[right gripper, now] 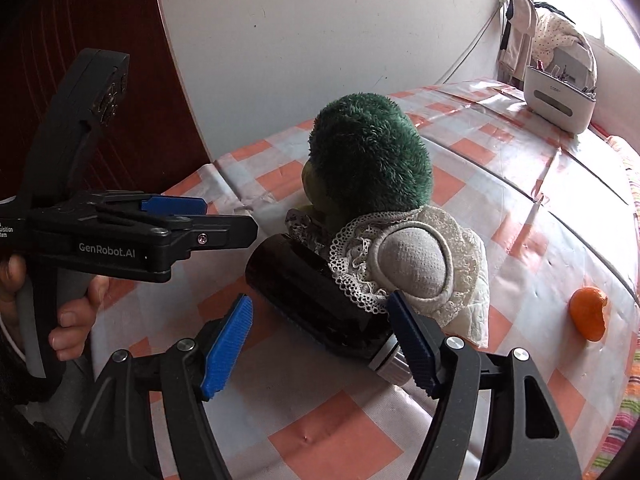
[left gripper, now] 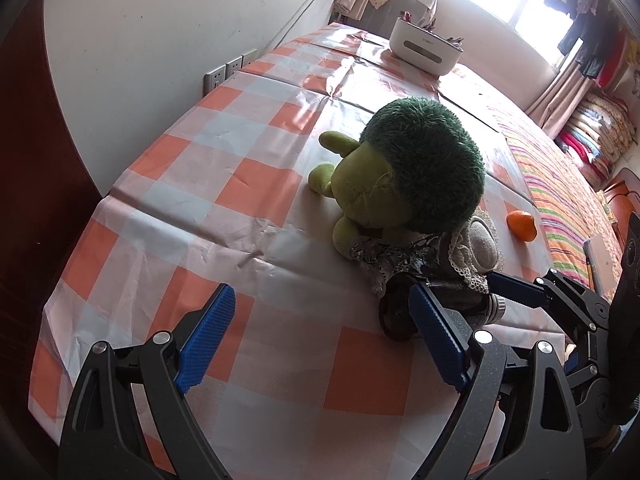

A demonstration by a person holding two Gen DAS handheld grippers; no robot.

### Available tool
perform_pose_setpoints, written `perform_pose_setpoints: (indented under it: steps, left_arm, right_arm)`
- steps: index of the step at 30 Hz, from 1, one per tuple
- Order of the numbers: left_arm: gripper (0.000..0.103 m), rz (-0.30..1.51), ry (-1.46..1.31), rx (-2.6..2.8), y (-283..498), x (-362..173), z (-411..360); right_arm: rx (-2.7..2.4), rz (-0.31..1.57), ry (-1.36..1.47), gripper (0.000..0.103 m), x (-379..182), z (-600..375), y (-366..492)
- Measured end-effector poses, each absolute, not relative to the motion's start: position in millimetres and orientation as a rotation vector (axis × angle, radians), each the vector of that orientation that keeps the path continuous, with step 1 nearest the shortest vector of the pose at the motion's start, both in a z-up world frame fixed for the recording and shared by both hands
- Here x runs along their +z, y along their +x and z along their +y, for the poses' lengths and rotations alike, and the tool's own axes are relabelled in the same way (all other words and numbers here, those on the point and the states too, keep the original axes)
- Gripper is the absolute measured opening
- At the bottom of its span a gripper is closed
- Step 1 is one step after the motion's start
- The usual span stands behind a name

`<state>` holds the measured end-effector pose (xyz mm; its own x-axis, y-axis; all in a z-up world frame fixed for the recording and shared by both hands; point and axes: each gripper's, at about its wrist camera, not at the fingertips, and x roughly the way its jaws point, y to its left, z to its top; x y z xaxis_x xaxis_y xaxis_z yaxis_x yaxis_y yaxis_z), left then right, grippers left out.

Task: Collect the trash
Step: 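Grasp the blue-labelled dark bottle with the right tool, then grasp the green plush turtle with the left tool while the right tool holds the bottle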

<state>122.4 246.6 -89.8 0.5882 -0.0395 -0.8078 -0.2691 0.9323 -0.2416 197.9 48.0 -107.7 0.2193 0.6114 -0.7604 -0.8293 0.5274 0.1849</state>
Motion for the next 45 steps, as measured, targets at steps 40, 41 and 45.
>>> perform_pose_setpoints:
  steps: [40, 41, 45]
  left_arm:
    - [0.095, 0.828, -0.434, 0.186, 218.4, -59.8, 220.6]
    - [0.096, 0.825, -0.433, 0.195, 220.3, -60.2, 220.6]
    - [0.097, 0.816, -0.436, 0.206, 227.5, -61.7, 219.6]
  right_arm:
    - [0.896, 0.934, -0.166, 0.041, -112.8, -12.4, 169.1]
    - [0.893, 0.933, -0.156, 0.041, -111.3, -16.5, 168.6]
    - [0.871, 0.914, -0.13, 0.041, -104.8, -29.1, 162.8]
